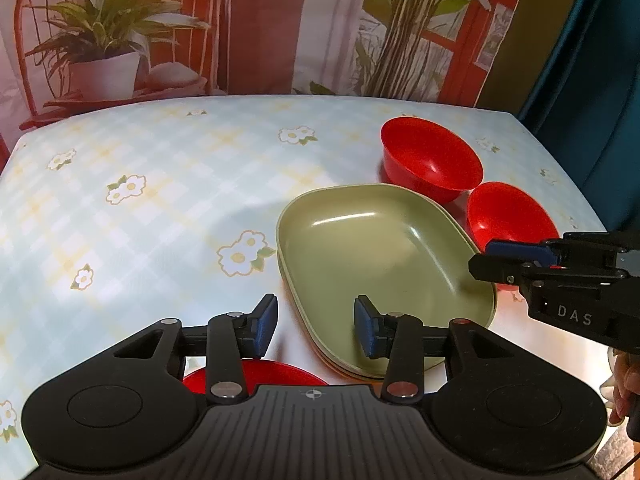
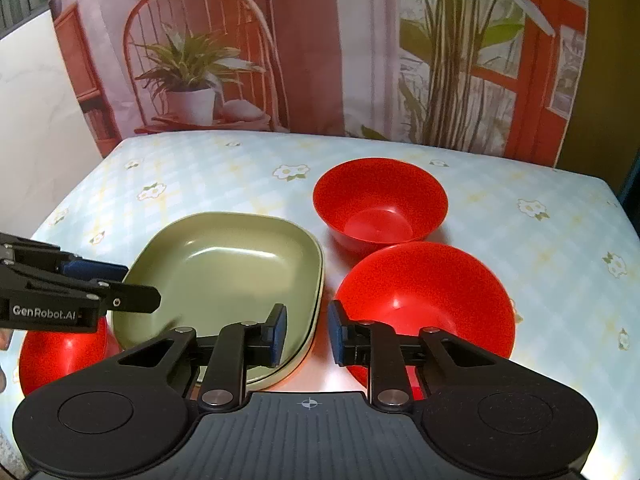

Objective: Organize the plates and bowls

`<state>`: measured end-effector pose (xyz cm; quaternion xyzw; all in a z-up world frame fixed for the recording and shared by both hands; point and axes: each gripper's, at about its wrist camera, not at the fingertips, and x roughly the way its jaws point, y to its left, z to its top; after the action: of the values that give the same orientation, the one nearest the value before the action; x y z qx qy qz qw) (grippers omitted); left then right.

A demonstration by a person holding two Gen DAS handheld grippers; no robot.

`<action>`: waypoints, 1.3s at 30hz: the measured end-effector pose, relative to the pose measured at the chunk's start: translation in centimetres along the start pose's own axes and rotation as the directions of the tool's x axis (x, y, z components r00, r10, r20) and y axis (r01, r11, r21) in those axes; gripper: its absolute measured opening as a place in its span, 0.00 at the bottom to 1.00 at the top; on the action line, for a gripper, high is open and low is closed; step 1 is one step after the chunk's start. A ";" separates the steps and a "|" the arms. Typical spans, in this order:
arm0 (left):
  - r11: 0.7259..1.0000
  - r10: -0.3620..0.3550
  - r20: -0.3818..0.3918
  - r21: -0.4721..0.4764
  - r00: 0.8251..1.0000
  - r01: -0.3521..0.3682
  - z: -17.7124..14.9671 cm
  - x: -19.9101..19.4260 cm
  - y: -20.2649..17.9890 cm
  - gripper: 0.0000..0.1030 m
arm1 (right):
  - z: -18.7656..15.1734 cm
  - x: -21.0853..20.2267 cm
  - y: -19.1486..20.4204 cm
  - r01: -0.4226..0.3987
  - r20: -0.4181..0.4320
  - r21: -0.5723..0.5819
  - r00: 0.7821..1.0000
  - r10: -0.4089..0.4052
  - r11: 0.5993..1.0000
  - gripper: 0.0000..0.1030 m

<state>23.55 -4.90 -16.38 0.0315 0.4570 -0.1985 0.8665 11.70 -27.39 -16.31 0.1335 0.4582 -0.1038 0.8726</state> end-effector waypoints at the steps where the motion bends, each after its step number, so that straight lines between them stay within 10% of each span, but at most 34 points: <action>1: 1.000 -0.001 -0.001 0.000 1.000 0.001 0.0 0.0 0.0 0.43 | -0.1 0.1 0.0 -0.002 -0.003 -0.002 1.000 0.002 1.000 0.13; 39: 0.999 0.038 0.110 -0.009 0.993 -0.037 -0.3 -5.9 1.6 0.49 | -0.9 -2.9 0.6 -0.016 0.115 0.044 0.993 0.011 0.999 0.26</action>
<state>20.93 -1.48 -12.00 0.0262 0.4085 -0.1822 0.8940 9.59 -26.34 -14.29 0.1501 0.4040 -0.1157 0.8949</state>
